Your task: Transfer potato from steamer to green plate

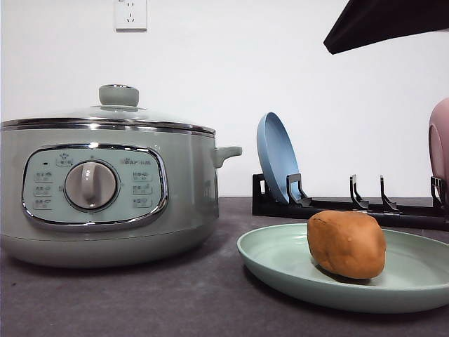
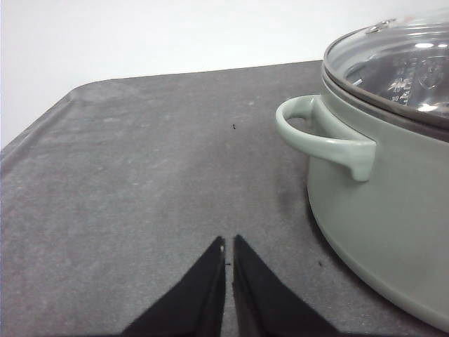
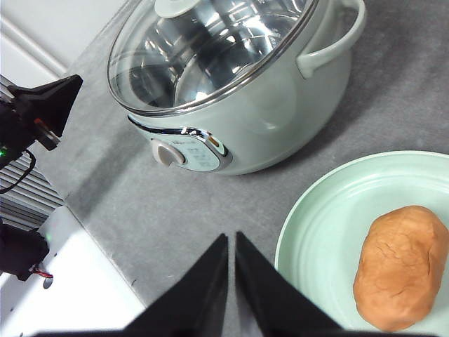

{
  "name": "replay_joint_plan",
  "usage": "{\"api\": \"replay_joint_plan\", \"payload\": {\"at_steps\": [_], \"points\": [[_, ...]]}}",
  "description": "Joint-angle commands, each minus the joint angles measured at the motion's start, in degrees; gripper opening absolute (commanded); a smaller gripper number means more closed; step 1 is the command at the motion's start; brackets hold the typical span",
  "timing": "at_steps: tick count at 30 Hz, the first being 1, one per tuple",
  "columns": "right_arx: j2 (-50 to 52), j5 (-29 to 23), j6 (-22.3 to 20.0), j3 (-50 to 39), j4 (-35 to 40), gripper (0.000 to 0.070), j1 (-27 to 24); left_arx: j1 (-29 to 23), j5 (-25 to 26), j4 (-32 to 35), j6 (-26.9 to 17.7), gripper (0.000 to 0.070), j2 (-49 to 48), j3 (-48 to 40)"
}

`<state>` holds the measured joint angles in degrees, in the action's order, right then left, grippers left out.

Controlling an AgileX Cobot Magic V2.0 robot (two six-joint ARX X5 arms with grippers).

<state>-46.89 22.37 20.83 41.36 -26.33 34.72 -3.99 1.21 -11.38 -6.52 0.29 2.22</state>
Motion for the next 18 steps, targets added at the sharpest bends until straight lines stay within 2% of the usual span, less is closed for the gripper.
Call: {"api": "replay_joint_plan", "payload": {"at_steps": [1, 18], "points": [[-0.2, 0.1, -0.5, 0.9, 0.6, 0.0004, 0.3, -0.1, -0.2, -0.8, 0.1, 0.0023, -0.1, -0.9], [-0.1, 0.1, -0.6, 0.9, 0.6, 0.0004, 0.4, -0.1, -0.2, -0.9, 0.1, 0.0023, -0.1, -0.9]]}}
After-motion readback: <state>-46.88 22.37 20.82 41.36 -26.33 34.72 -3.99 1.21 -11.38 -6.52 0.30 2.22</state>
